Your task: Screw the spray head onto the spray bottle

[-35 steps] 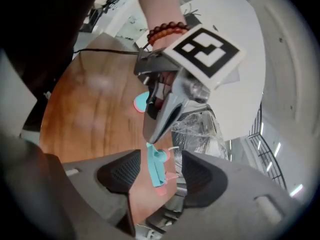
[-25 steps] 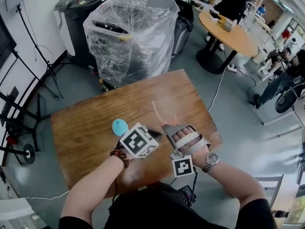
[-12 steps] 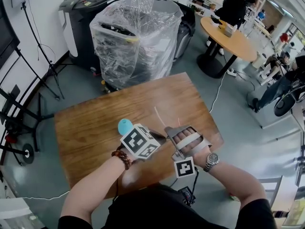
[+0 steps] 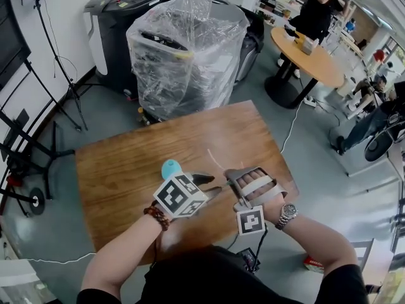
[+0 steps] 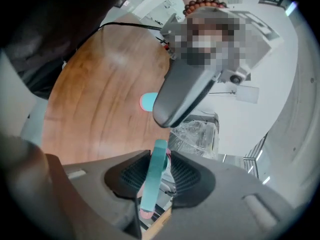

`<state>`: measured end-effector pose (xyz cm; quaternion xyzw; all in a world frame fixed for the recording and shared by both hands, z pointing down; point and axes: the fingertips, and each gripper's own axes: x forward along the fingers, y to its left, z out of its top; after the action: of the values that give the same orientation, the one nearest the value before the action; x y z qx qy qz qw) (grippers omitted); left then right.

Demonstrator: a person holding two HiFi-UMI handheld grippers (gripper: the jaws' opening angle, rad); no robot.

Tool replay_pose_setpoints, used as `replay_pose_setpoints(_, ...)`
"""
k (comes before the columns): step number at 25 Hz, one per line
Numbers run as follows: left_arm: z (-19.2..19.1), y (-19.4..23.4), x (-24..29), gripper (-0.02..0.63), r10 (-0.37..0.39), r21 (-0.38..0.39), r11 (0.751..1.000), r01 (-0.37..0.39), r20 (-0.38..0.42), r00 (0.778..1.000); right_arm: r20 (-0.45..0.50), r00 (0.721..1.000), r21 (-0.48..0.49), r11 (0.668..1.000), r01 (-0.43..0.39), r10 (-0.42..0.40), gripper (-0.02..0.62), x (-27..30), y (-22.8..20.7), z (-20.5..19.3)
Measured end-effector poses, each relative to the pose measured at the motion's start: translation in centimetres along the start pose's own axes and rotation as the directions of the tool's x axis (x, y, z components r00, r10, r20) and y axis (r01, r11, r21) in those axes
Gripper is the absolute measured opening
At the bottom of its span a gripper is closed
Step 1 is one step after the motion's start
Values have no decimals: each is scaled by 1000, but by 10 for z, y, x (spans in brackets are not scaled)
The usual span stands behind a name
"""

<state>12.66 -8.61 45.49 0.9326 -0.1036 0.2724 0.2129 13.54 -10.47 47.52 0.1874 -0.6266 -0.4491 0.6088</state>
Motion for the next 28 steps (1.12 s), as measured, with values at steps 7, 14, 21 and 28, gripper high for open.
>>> replay_pose_setpoints(7, -6, 31, -41, 219, 221, 135, 962, -239, 133, 966, -21, 993, 119, 986, -116, 119, 118, -1, -3, -15)
replay_pose_setpoints(14, -29, 72, -69, 301, 421, 140, 876, -461, 244, 874, 17, 981, 212, 958, -191, 192, 118, -4, -9, -18)
replay_pose_setpoints(21, -64, 116, -71, 423, 546, 77, 813, -578, 243, 801, 63, 968, 302, 920, -250, 243, 118, -14, -23, -15)
replay_pose_setpoints(28, -102, 154, -40, 474, 550, 46, 826, -561, 149, 822, 134, 944, 410, 851, -329, 300, 118, -24, -28, -8)
